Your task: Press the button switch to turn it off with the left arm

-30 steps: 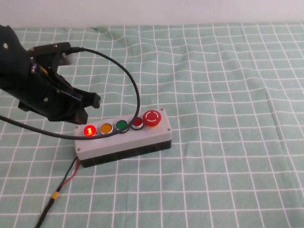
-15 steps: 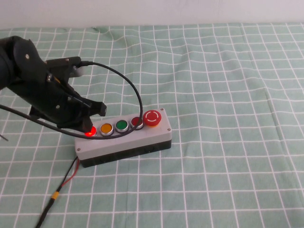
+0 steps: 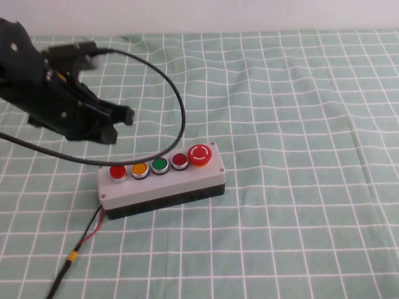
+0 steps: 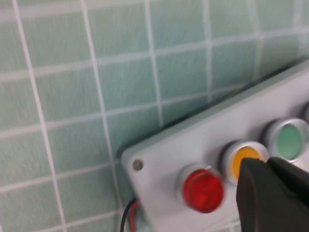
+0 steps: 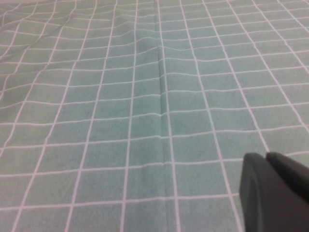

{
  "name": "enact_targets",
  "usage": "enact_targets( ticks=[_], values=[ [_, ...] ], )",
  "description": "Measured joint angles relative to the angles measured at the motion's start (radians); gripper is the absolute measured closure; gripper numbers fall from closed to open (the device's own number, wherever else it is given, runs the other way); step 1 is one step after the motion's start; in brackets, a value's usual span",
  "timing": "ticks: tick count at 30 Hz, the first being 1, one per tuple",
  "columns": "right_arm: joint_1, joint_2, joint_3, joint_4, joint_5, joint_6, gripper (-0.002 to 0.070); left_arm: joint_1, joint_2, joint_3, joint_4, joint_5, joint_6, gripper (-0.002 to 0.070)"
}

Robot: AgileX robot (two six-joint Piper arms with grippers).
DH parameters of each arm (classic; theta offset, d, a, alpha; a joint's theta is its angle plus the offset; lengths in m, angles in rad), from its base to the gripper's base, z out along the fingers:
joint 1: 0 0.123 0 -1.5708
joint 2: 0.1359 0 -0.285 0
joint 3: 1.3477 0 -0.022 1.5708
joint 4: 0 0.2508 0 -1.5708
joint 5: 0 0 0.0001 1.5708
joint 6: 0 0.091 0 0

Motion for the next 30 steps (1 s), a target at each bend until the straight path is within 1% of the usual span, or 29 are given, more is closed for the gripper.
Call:
enact_targets(
  ticks=[6, 20, 25, 30],
  values=[
    [0.000, 0.000, 0.000, 0.000, 0.000, 0.000, 0.0692, 0.000, -0.237, -0.064, 0.000, 0.002, 0.000, 0.0678],
    [0.000, 0.000, 0.000, 0.000, 0.000, 0.000, 0.0692, 0.000, -0.699, -0.055, 0.040, 0.067, 0.002, 0.0678],
    [0.000, 0.000, 0.000, 0.000, 0.000, 0.000, 0.0692, 0.000, -0.856, 0.036, 0.043, 0.069, 0.002, 0.0678],
    [0.000, 0.000, 0.000, 0.000, 0.000, 0.000, 0.0692, 0.000, -1.022, 0.218, 0.045, 0.052, 0.002, 0.0678]
  ],
)
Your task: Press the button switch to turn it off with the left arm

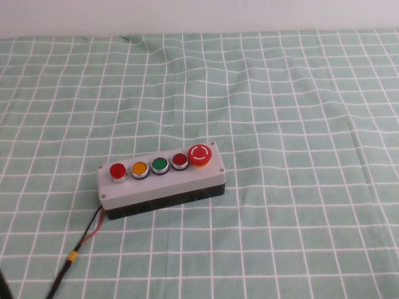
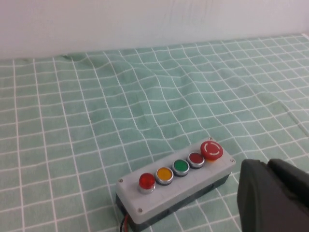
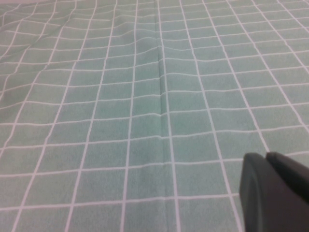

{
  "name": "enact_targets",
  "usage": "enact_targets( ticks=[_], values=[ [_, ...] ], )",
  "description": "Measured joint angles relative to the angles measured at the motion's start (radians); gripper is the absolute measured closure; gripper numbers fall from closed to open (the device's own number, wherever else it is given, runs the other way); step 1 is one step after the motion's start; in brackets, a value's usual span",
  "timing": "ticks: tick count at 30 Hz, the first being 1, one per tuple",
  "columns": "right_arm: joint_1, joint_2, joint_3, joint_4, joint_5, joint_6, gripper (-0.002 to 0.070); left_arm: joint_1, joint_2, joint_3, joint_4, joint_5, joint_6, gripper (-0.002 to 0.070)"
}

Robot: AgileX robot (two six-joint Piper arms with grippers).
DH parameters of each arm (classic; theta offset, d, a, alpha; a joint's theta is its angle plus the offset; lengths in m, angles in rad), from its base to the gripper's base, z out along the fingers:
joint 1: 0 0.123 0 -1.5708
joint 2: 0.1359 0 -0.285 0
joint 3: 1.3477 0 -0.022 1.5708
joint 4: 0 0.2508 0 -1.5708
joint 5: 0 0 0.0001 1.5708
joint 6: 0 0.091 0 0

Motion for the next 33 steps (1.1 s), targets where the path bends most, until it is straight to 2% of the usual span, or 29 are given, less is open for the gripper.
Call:
enact_targets(
  ticks=[14, 33],
  values=[
    [0.000, 0.000, 0.000, 0.000, 0.000, 0.000, 0.0692, 0.000, -0.366, 0.490, 0.010, -0.102, -0.024, 0.0678],
    [0.000, 0.000, 0.000, 0.000, 0.000, 0.000, 0.0692, 0.000, -0.386, 0.514, -0.003, -0.128, -0.038, 0.0678]
  ],
)
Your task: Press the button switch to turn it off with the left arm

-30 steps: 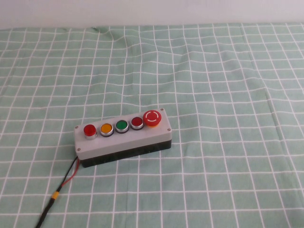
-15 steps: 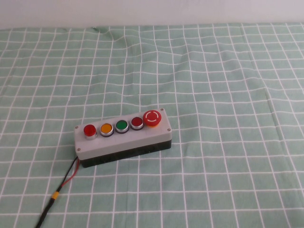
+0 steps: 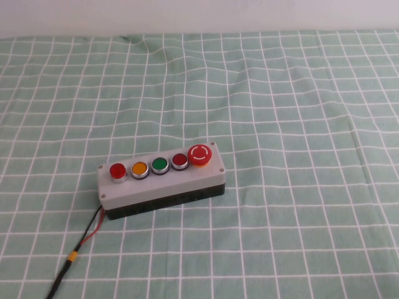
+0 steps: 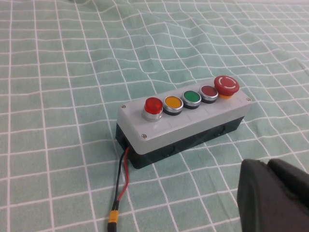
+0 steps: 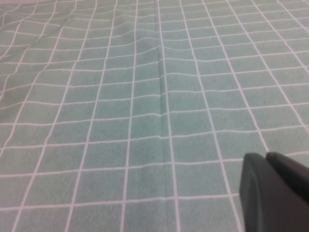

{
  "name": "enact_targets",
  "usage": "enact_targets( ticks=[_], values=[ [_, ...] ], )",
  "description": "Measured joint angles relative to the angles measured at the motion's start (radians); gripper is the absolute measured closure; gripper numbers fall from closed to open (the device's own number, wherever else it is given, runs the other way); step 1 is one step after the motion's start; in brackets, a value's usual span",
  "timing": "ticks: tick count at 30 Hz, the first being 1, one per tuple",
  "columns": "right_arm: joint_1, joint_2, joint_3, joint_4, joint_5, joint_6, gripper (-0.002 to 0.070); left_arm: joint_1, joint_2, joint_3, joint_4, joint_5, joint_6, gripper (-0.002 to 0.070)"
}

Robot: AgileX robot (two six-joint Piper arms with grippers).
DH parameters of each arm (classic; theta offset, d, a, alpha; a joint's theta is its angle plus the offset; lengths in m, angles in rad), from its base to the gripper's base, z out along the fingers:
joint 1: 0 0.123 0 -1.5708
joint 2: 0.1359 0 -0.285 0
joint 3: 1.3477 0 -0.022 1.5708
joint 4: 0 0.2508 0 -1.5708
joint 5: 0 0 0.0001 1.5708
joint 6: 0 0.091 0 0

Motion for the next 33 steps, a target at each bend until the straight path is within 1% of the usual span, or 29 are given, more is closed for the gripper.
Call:
enact_targets(
  ticks=[11, 13, 17, 28, 33],
  values=[
    [0.000, 0.000, 0.000, 0.000, 0.000, 0.000, 0.0692, 0.000, -0.006, 0.024, 0.001, -0.012, 0.000, 0.0678],
    [0.000, 0.000, 0.000, 0.000, 0.000, 0.000, 0.0692, 0.000, -0.018, 0.055, 0.005, -0.068, 0.000, 0.0678],
    [0.000, 0.000, 0.000, 0.000, 0.000, 0.000, 0.0692, 0.000, -0.038, 0.153, 0.021, -0.234, 0.000, 0.0678],
    [0.000, 0.000, 0.000, 0.000, 0.000, 0.000, 0.0692, 0.000, -0.101, 0.498, 0.148, -0.615, 0.000, 0.0678],
    [0.000, 0.000, 0.000, 0.000, 0.000, 0.000, 0.0692, 0.000, -0.147, 0.578, 0.202, -0.682, 0.000, 0.0678]
  ],
)
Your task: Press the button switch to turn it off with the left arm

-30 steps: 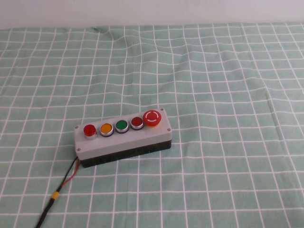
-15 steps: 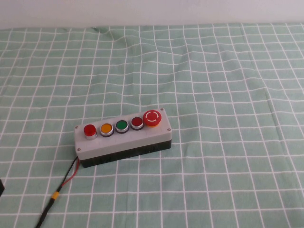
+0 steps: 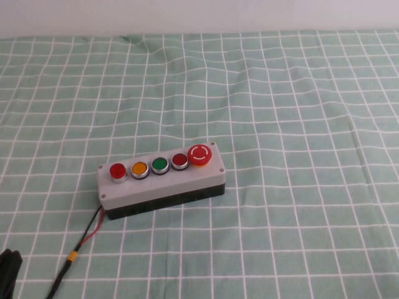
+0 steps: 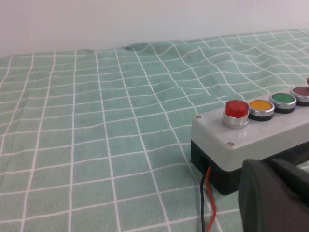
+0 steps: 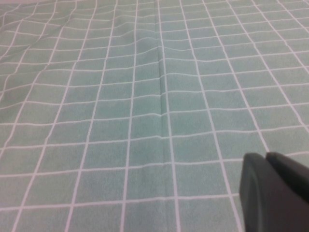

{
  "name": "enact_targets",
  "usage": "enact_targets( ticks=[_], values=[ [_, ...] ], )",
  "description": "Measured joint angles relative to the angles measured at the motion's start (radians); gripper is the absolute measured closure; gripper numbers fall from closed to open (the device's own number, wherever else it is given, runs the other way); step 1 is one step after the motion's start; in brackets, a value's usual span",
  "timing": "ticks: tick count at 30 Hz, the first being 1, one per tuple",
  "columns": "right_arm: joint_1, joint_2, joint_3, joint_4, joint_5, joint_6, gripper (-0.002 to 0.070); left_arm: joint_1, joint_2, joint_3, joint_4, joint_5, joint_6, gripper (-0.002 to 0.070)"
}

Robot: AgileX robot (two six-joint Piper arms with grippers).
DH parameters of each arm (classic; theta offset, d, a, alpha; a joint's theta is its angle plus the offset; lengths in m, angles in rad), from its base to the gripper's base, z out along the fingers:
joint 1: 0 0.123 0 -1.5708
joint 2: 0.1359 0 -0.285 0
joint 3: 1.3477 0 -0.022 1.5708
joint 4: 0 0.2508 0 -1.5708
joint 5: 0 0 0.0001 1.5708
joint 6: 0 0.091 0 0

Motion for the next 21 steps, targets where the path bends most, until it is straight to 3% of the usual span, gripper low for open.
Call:
enact_targets(
  ticks=[5, 10, 21],
  values=[
    [0.000, 0.000, 0.000, 0.000, 0.000, 0.000, 0.0692, 0.002, -0.021, 0.022, 0.009, 0.000, 0.000, 0.0678],
    [0.000, 0.000, 0.000, 0.000, 0.000, 0.000, 0.0692, 0.054, -0.024, 0.022, 0.012, 0.029, 0.000, 0.0678],
    [0.000, 0.000, 0.000, 0.000, 0.000, 0.000, 0.0692, 0.083, -0.083, 0.030, -0.003, 0.230, -0.006, 0.0678]
  ],
)
